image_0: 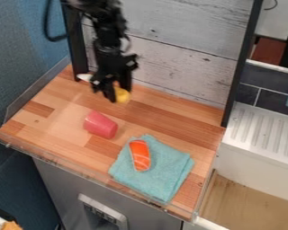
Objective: Move the yellow knife to the bottom left side of the table
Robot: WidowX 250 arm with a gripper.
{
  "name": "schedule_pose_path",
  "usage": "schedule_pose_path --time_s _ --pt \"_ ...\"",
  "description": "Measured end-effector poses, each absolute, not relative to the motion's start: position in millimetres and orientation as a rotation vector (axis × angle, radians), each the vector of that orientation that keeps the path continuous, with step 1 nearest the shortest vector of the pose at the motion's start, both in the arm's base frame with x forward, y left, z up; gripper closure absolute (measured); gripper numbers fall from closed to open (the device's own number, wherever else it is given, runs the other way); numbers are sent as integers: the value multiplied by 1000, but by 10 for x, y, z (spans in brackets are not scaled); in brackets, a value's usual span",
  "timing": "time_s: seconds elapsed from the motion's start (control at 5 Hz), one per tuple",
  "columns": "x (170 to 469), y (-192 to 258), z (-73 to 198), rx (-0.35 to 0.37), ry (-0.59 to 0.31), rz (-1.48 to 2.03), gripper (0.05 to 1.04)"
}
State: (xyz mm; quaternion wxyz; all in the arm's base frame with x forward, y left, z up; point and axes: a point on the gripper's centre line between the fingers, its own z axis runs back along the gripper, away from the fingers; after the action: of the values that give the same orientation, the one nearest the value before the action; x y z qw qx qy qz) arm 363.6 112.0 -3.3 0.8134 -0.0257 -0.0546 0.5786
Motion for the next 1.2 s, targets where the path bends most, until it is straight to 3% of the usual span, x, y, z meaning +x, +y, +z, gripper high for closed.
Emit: schedule_pose_path --time_s 0.2,0.4,0.8,1.2 --pt "3407 1202 78 -57 -144 1248 574" --pt "3120 1367 127 -7 -174 1297 574" --pt "2741 1438 -95 43 -143 1296 574" --pt "2683 1489 -287 94 -135 1295 574"
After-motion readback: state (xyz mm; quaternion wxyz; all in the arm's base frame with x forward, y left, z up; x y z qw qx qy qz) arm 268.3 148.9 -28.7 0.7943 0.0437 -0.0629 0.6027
